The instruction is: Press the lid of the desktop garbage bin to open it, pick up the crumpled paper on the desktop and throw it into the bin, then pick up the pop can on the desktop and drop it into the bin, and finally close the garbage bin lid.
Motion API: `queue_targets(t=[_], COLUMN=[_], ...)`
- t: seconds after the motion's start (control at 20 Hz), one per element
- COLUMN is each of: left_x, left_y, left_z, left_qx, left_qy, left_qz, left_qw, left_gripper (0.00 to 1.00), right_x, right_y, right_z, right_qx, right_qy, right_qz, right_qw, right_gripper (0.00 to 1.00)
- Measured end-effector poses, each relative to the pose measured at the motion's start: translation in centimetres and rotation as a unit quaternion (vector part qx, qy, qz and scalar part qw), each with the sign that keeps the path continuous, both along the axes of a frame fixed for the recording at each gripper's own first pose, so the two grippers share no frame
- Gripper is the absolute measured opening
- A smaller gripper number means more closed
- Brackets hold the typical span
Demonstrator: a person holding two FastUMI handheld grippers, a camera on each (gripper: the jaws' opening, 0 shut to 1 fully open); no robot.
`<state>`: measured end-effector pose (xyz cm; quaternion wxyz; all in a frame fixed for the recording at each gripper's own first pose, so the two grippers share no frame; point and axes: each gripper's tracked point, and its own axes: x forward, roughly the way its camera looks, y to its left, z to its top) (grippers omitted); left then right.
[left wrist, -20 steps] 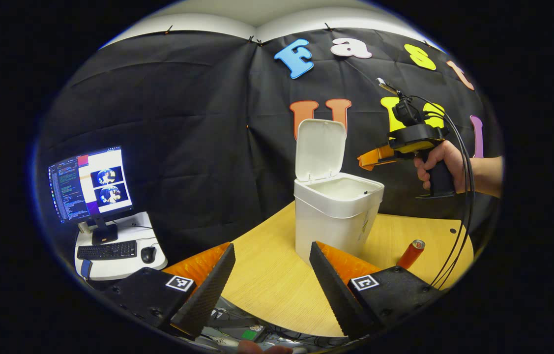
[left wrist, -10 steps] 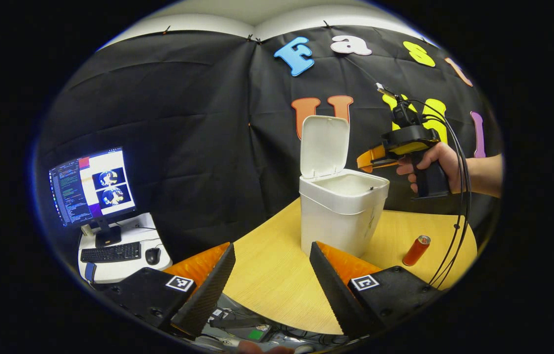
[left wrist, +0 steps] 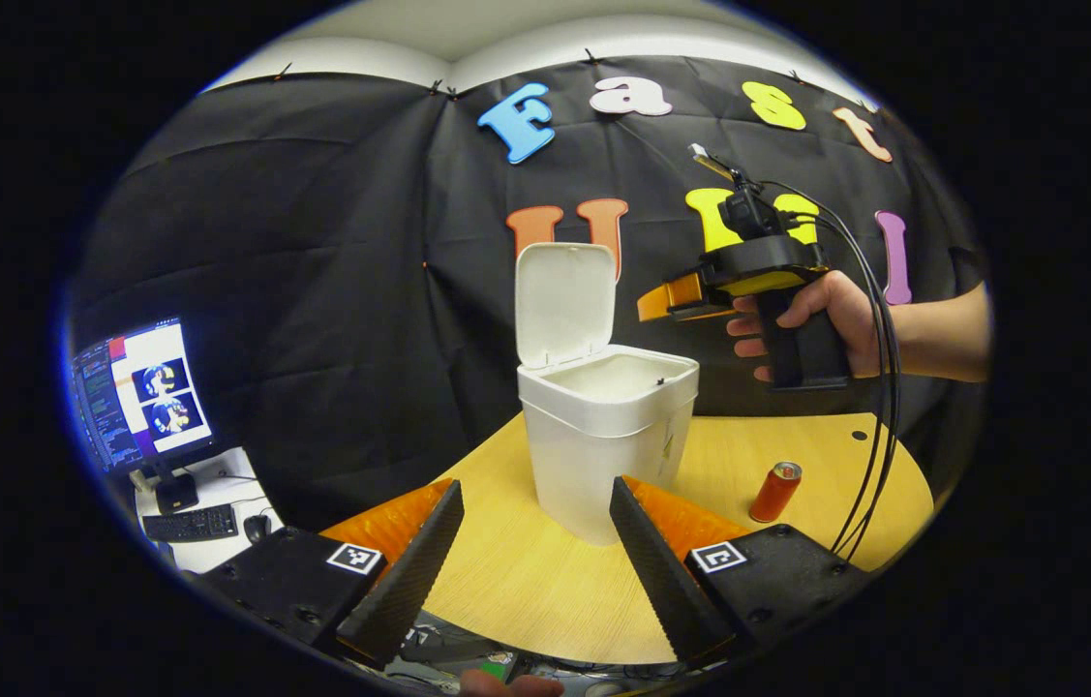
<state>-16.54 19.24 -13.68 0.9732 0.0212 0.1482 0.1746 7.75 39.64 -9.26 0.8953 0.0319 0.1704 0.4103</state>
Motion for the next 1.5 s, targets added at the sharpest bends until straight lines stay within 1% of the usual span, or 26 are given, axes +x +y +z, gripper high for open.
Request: queue_targets(t=[0.05,0.15,0.25,0.45,0.55,0.6,0.65,0.7,0.85,1.0,1.05,1.1,1.2,1.25,1.4,1.5], left_x=[0.5,1.5,2.6,4.5,5.2,5.5,5.9,6.3,7.7,8.8,9.2,9.6,10.6,11.1,12.8,14.0], left_y=[-0.6,-1.8,-3.8,-7.5,-9.5,-10.7,-12.4,-13.6,-16.8,-19.4,-20.4,-21.2,-22.1,-22.6,-23.5,-24.3], left_z=[-0.1,-0.2,0.1,-0.2,-0.7,-1.0,-1.3,-1.4,-2.9,-4.3,-4.9,-5.8,-7.9,-8.8,-11.4,-13.6], left_qx=[-0.001,-0.006,-0.015,-0.023,-0.03,-0.035,-0.049,-0.058,-0.074,-0.068,-0.072,-0.072,-0.069,-0.067,-0.055,-0.055], left_qy=[-0.001,-0.005,-0.014,-0.02,-0.02,-0.022,-0.026,-0.029,-0.018,-0.007,-0.004,0.001,0.016,0.02,0.019,0.028], left_qz=[-0.011,-0.034,-0.07,-0.131,-0.159,-0.175,-0.202,-0.216,-0.25,-0.277,-0.288,-0.294,-0.298,-0.3,-0.296,-0.298], left_qw=[1.0,0.999,0.997,0.991,0.987,0.984,0.978,0.974,0.965,0.958,0.955,0.953,0.952,0.951,0.953,0.953], left_gripper=[1.0,1.0,1.0,1.0,1.0,1.0,1.0,0.99,1.0,0.99,1.0,1.0,1.0,1.0,1.0,1.0], right_x=[-0.3,-0.9,-1.6,-2.7,-3.7,-4.3,-4.9,-5.4,-6.4,-8.0,-8.8,-9.7,-11.3,-11.9,-13.2,-13.8], right_y=[-0.9,-3.2,-6.1,-13.3,-17.2,-19.2,-21.1,-23.3,-29.4,-34.3,-35.5,-36.4,-38.3,-38.3,-40.6,-42.0], right_z=[1.0,2.7,3.5,4.2,4.7,4.6,4.4,4.1,4.1,3.0,2.5,1.8,0.4,-0.1,-1.1,-1.8], right_qx=[0.004,0.014,0.018,0.01,0.005,0.002,-0.004,-0.012,-0.027,-0.03,-0.029,-0.031,-0.044,-0.051,-0.07,-0.086], right_qy=[-0.016,-0.035,-0.037,-0.044,-0.055,-0.058,-0.057,-0.056,-0.064,-0.05,-0.039,-0.03,-0.017,-0.014,-0.011,-0.009], right_qz=[-0.005,-0.019,-0.038,-0.087,-0.108,-0.117,-0.126,-0.138,-0.184,-0.239,-0.253,-0.262,-0.276,-0.283,-0.299,-0.308], right_qw=[1.0,0.999,0.998,0.995,0.993,0.991,0.99,0.989,0.98,0.969,0.966,0.964,0.96,0.958,0.952,0.947], right_gripper=[0.82,0.82,0.82,0.84,0.84,0.82,0.82,0.84,0.84,0.84,0.82,0.84,0.84,0.84,0.84,0.84])
